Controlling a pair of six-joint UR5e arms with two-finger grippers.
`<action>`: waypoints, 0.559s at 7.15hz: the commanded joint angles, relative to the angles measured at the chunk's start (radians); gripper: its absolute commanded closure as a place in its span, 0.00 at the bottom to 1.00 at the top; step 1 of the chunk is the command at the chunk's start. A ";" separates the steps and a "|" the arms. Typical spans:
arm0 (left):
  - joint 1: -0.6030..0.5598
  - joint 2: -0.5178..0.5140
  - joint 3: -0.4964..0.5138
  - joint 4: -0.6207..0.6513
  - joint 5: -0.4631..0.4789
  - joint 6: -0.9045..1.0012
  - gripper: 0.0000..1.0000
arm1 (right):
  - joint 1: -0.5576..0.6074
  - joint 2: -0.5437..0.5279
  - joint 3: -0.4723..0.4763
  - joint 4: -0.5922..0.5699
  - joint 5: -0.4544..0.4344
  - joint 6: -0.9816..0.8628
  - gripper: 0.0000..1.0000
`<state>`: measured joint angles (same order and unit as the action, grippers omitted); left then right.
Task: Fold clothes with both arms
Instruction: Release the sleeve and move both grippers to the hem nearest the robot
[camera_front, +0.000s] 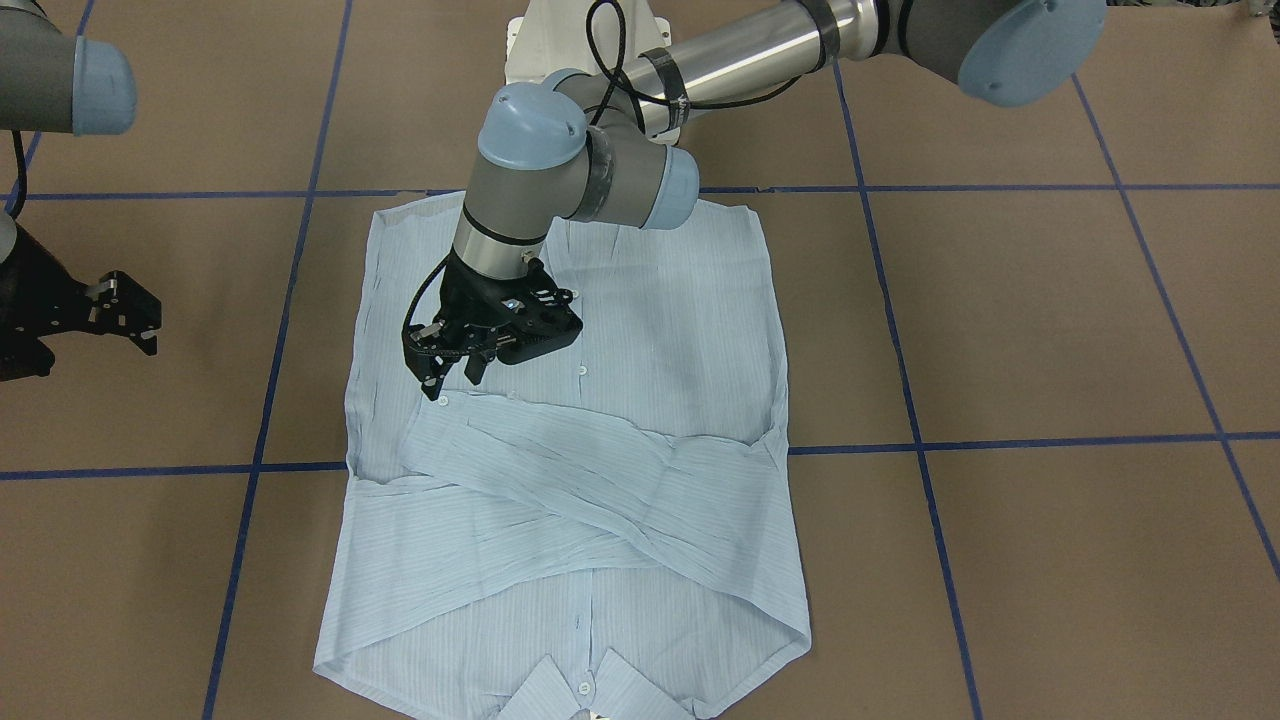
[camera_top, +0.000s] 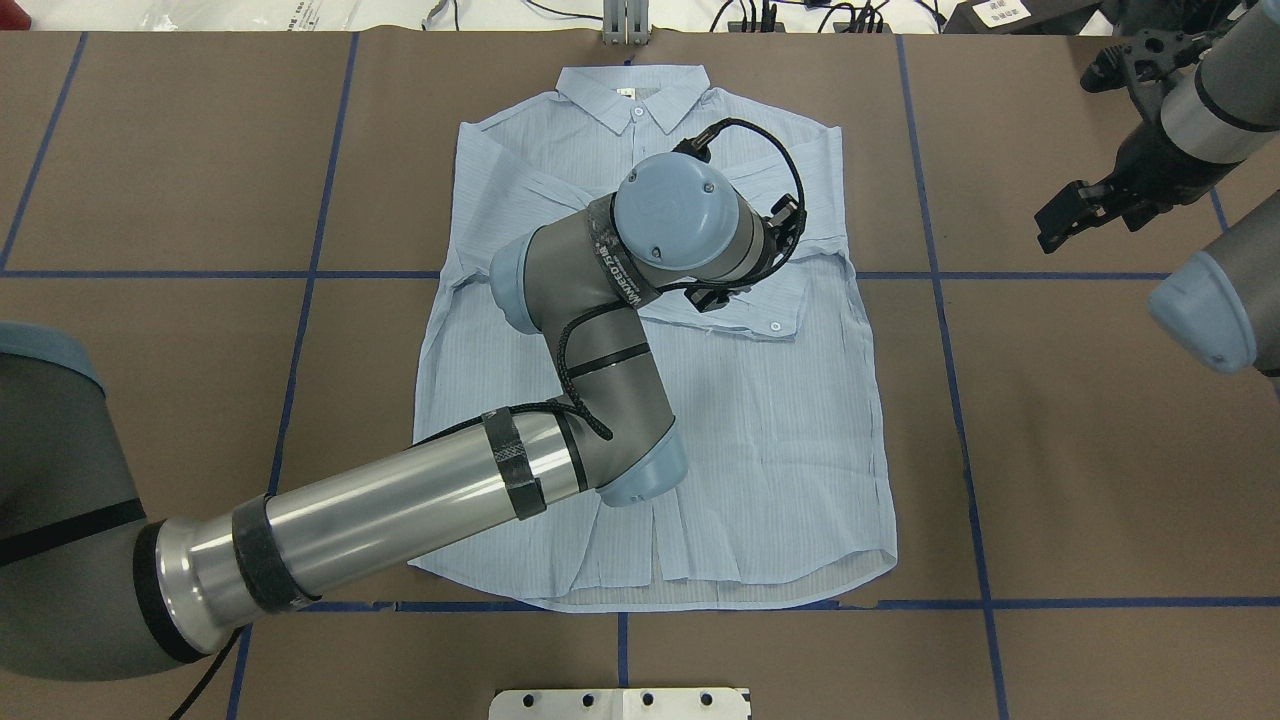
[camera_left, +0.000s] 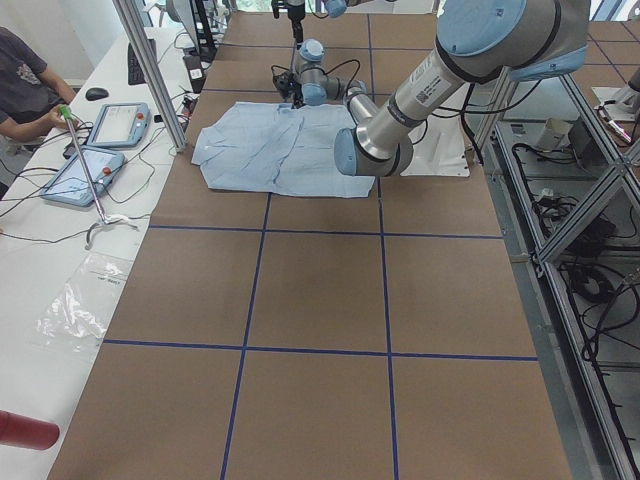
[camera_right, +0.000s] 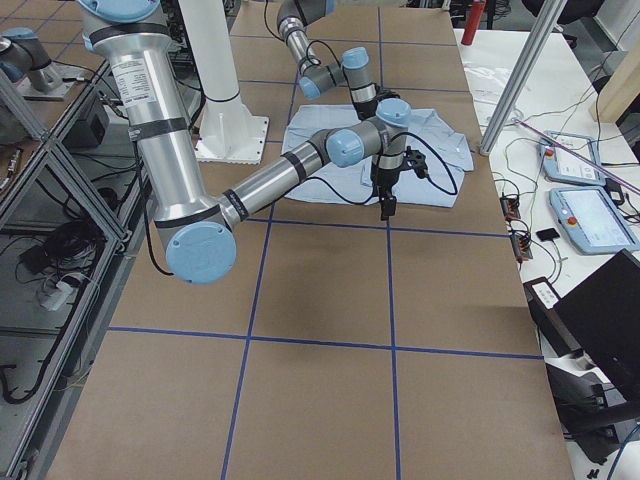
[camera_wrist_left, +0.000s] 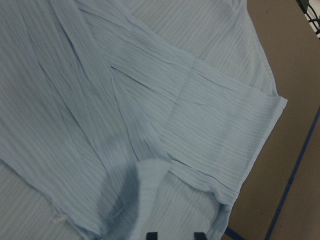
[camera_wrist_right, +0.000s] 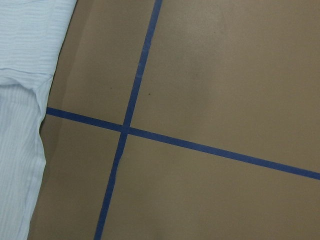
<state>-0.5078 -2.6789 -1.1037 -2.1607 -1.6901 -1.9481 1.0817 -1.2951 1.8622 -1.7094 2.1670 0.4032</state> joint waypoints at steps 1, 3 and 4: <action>0.000 0.031 -0.046 -0.005 0.006 0.060 0.00 | 0.000 0.002 0.009 0.002 0.013 0.002 0.00; -0.003 0.155 -0.211 0.027 -0.005 0.133 0.00 | -0.005 -0.021 0.081 0.004 0.016 0.099 0.00; -0.006 0.268 -0.393 0.147 -0.017 0.226 0.00 | -0.052 -0.029 0.125 0.026 0.014 0.188 0.00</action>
<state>-0.5109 -2.5273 -1.3198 -2.1101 -1.6957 -1.8136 1.0665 -1.3129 1.9368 -1.7006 2.1819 0.4962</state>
